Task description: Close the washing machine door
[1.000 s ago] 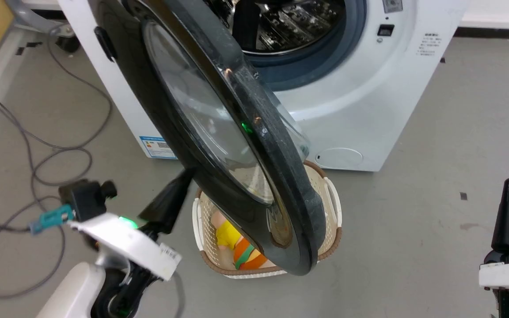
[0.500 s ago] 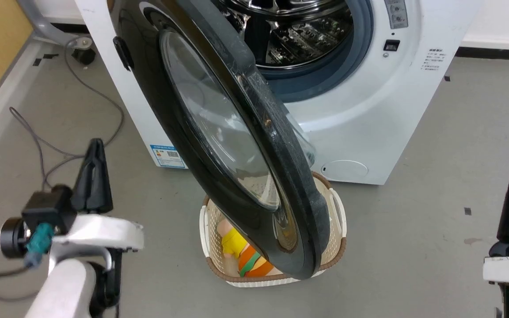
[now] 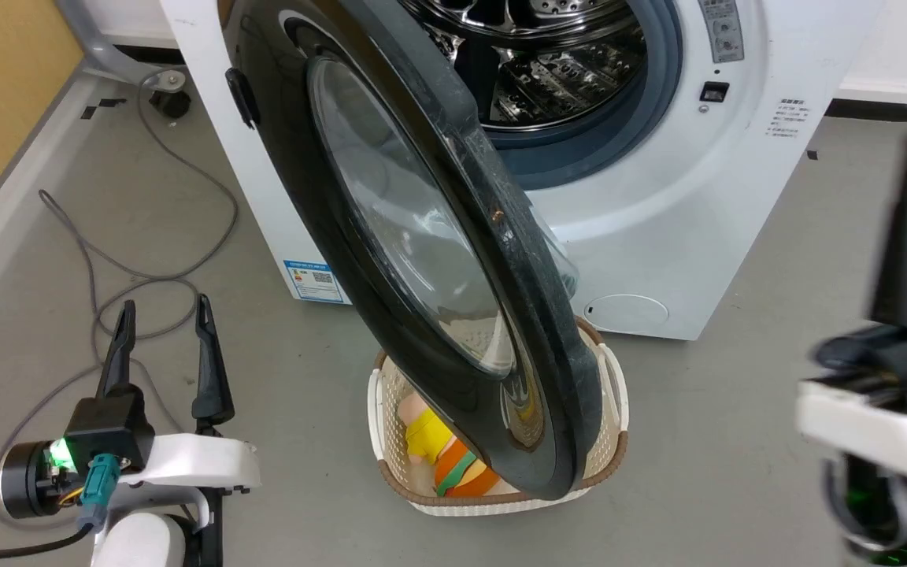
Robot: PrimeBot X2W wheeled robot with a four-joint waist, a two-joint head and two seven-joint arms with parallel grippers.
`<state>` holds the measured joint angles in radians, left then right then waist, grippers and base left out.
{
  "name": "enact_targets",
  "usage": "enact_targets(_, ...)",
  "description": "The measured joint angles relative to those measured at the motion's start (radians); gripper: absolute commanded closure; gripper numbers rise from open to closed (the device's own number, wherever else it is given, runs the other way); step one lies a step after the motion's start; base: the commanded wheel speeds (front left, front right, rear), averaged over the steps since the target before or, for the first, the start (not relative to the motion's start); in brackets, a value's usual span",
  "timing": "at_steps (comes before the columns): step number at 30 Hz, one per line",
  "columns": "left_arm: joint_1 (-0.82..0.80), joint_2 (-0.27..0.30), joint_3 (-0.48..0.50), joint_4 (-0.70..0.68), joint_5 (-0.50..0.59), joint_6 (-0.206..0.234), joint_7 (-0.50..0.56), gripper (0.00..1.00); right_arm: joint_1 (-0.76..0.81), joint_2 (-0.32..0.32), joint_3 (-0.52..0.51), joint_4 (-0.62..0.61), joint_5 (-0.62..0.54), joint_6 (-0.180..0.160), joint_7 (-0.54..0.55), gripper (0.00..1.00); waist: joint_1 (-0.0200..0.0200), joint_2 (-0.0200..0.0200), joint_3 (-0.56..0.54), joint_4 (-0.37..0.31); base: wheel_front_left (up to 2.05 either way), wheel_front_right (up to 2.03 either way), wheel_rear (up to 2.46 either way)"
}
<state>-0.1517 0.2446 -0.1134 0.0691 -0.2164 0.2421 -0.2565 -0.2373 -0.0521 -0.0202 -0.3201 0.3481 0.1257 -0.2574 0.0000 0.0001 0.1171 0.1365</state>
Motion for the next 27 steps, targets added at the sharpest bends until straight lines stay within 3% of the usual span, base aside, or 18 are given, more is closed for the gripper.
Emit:
enact_targets(9,0.010,-0.058,0.059,0.006,0.041,-0.048,0.000,0.00,-0.082,-0.001,0.329,-0.081,0.018,0.000,0.000,1.00,0.0000,0.0000,0.004,0.016,0.00,0.00,0.00)
enact_targets(10,0.012,-0.073,0.076,0.009,0.051,-0.063,0.000,0.00,-0.092,-0.017,0.427,-0.079,0.033,0.000,0.000,1.00,0.0000,0.0000,0.003,0.021,0.00,0.00,0.00)
enact_targets(15,0.014,-0.091,0.104,0.012,0.071,-0.085,0.000,0.00,-0.096,-0.066,0.576,-0.045,0.040,0.000,0.000,1.00,0.0000,0.0000,0.004,0.026,0.00,0.00,0.00)
enact_targets(21,0.017,-0.114,0.131,0.009,0.094,-0.104,0.000,0.00,-0.089,-0.100,0.700,0.028,0.033,0.000,0.000,1.00,0.0000,0.0000,0.008,0.026,0.00,0.00,0.00)
enact_targets(27,0.018,-0.135,0.157,-0.001,0.108,-0.120,0.000,0.00,-0.028,-0.129,0.740,0.128,-0.014,0.000,0.000,1.00,0.0000,0.0000,0.020,0.022,0.00,0.00,0.00)
